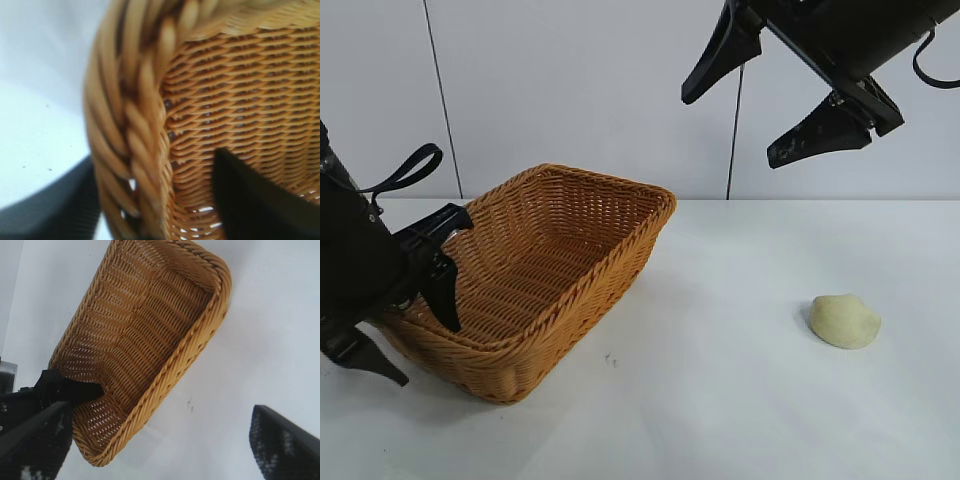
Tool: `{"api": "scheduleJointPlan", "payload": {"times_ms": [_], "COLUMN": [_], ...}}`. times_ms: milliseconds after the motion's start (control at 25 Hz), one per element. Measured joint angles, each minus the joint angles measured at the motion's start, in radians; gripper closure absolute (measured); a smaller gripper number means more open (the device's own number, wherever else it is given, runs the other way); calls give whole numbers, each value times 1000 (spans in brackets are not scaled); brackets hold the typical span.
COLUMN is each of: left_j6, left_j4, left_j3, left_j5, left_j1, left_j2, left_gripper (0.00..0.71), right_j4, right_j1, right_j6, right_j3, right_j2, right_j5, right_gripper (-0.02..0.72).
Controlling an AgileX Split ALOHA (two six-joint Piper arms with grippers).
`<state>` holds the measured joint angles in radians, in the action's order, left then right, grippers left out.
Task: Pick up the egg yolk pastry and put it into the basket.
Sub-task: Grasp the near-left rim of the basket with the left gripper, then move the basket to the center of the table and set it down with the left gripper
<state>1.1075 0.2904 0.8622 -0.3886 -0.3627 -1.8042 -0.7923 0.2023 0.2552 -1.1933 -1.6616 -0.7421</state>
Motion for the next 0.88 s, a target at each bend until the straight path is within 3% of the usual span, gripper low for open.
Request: {"api": "scheduleJointPlan", "payload": {"times_ms": [40,120,240,400,680,880], "left_j6": [0,10,-2,-61,-345,-624], "left_j4": [0,10,13,13,23,128], "left_j3": [0,2,13,76,235,370], "left_j5": [-5,0,-26,-125,-284,-416], "left_j1": [0,1,4,49,145,150], "left_j2": [0,0,-1,-1,-32,-134], "left_gripper": [553,619,619,619,619,619], "right_j4": [0,0,0,0,0,0], "right_j1": [0,0,0,0,0,0], "right_j6": [0,0,0,0,0,0], "right_j3": [0,0,0,0,0,0], "right_j2": [0,0,0,0,0,0], "right_j5": [0,0,0,0,0,0], "right_gripper": [18,18,18,18,18,18]}}
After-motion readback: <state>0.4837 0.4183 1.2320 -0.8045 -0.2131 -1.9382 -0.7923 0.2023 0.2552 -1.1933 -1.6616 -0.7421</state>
